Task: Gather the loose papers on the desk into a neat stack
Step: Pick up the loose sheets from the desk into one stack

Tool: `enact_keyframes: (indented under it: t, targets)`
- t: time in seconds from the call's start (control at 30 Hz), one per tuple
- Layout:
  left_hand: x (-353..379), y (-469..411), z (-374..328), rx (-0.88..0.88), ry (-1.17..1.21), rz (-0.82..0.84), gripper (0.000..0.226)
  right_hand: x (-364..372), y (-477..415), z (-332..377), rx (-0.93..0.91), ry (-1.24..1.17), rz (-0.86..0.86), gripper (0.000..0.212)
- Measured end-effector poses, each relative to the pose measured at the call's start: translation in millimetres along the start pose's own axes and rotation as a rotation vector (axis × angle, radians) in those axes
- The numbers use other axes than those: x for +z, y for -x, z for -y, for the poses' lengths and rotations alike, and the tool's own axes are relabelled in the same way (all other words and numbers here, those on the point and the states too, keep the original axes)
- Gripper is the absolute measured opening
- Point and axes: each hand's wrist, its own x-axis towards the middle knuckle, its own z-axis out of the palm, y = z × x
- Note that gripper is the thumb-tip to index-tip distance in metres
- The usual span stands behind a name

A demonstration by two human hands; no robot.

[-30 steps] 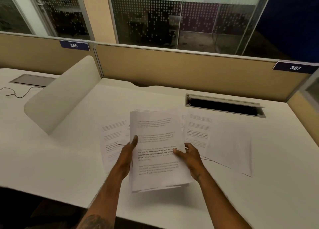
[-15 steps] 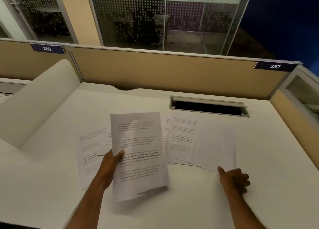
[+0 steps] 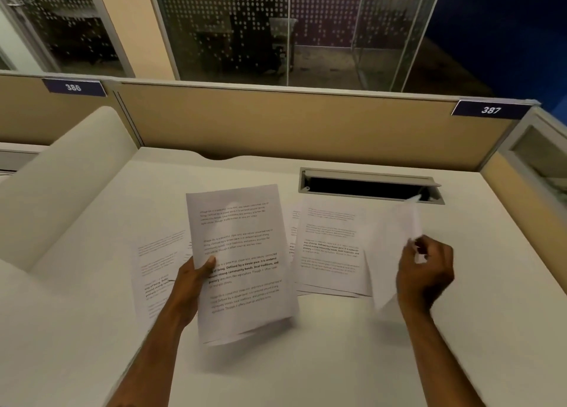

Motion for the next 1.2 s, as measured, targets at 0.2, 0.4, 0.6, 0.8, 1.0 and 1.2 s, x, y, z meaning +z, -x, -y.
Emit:
enact_keyframes:
  t: [0.2,0.4,0.6,0.8,1.0,1.2]
  targets:
    - [-2.3,-9.6,-7.8,-0.008,-0.023,-0.016,0.025,10.9,77.4,-12.4,-0.526,0.159,0.354,0.026]
    - [-9.2,-11.1,-9.0,-0.018,-0.024,-0.004,0.025,11.2,149.4,-52.4,-0.462,0.336,0.916,0.038]
    - [-19.9,-13.7,-5.1,-0.038,-0.02,-0.005,0.027,7.8,132.7,-65.7,-0.083,0.379,0.834,0.06]
    - [-22.1,-18.0,-5.4,-0.037,-0.01,0.003,0.026,13.9,80.1,-77.9,0.574,0.701,0.678,0.08]
    - [-18.8,-27.1,-8.0,-0.023,0.01,0.036,0.03,29.4,51.2,-106.2,0.893,0.363,0.76,0.049]
    - [-21.3,-38.9,-17.2,-0.034,-0.026,0.037,0.084,56.7,15.1,-74.2,0.812,0.028,0.653,0.027]
